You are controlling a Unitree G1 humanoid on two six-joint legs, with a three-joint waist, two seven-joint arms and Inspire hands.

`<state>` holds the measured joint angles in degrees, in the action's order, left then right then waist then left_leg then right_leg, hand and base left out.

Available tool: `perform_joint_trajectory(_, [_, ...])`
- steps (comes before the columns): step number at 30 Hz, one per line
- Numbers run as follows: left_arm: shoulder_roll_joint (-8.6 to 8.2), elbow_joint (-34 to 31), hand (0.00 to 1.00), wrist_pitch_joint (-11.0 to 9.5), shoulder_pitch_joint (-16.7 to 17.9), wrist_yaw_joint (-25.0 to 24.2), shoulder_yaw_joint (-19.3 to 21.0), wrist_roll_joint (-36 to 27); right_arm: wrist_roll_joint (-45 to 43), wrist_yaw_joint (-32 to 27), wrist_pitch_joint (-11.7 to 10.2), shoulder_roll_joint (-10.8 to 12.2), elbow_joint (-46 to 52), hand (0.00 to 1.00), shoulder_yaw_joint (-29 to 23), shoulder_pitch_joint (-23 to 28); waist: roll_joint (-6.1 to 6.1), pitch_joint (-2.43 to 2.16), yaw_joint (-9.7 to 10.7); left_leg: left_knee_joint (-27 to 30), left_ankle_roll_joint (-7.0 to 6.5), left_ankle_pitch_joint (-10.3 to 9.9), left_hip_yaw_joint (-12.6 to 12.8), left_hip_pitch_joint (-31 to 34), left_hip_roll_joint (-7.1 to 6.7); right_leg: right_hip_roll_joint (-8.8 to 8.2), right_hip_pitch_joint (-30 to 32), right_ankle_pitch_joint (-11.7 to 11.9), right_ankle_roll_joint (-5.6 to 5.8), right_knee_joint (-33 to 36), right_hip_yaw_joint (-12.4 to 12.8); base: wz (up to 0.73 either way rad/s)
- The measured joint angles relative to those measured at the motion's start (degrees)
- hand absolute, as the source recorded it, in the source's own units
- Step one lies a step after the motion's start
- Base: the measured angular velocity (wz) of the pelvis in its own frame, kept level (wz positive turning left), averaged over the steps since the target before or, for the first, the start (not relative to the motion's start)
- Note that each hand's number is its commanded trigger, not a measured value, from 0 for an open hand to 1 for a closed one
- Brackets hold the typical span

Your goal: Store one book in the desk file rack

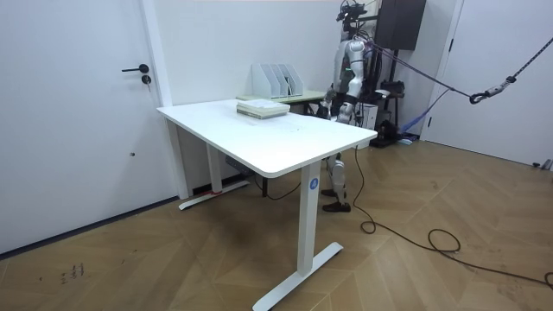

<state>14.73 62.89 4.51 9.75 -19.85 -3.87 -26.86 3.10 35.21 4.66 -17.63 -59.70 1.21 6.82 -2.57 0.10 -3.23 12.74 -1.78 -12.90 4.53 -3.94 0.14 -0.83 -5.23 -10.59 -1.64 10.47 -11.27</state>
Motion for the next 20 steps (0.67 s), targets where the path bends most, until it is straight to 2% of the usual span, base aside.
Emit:
perform_joint_trajectory(3, [-0.91,0.13,0.0,-0.04,0.11,1.55,1.22,0.9,1.17,-4.61,-0.84,1.08,-3.61,0.0,-0.67,-0.37,0.63,-0.04,0.08,-0.34,0.0,-0.01,0.12,-0.76,-0.01,0.05,-0.89,0.07,0.1,-0.77,0.03,0.02])
perform_joint_trajectory(4, [-1.28,0.12,0.0,-0.35,0.03,2.22,1.65,2.61,1.16,-6.65,-1.76,1.72,-4.9,0.0,-1.35,-0.4,0.86,-0.07,0.23,-0.91,0.02,-0.02,0.08,-0.83,-0.02,0.07,-1.11,0.07,0.11,-0.84,-0.02,0.06])
perform_joint_trajectory(7, [-2.62,0.07,0.0,-1.17,0.11,3.79,3.55,6.11,1.21,-11.82,-2.79,2.86,-7.17,0.0,-1.63,-0.71,1.21,0.23,0.39,-1.08,0.01,-0.01,0.16,-1.42,-0.06,0.06,-1.24,0.05,0.15,-0.93,0.06,0.01])
perform_joint_trajectory(10, [-2.96,0.23,0.0,-1.97,0.19,5.32,3.65,6.56,2.02,-16.47,-4.04,4.34,-8.83,0.0,-2.05,-1.16,1.42,0.26,1.23,-1.14,0.01,-0.01,0.04,-1.78,-0.09,0.08,-1.74,-0.06,0.22,-1.7,-0.02,0.03])
perform_joint_trajectory(15, [-3.5,0.26,0.0,-2.51,1.04,7.7,4.08,6.55,4.94,-21.75,-4.75,6.34,-11.27,0.0,-3.76,-1.05,1.39,0.07,2.22,-1.41,0.02,-0.01,0.05,-1.89,-0.11,0.14,-1.79,-0.04,0.22,-1.72,0.12,0.0])
perform_joint_trajectory(20, [-4.08,0.29,0.0,-2.49,1.29,8.44,5.94,8.89,7.15,-24.34,-4.81,6.92,-12.98,0.0,-4.89,-0.95,1.59,0.09,3.06,-2.07,0.01,0.0,0.04,-2.63,-0.16,0.16,-2.25,-0.1,0.3,-1.76,0.52,-0.03])
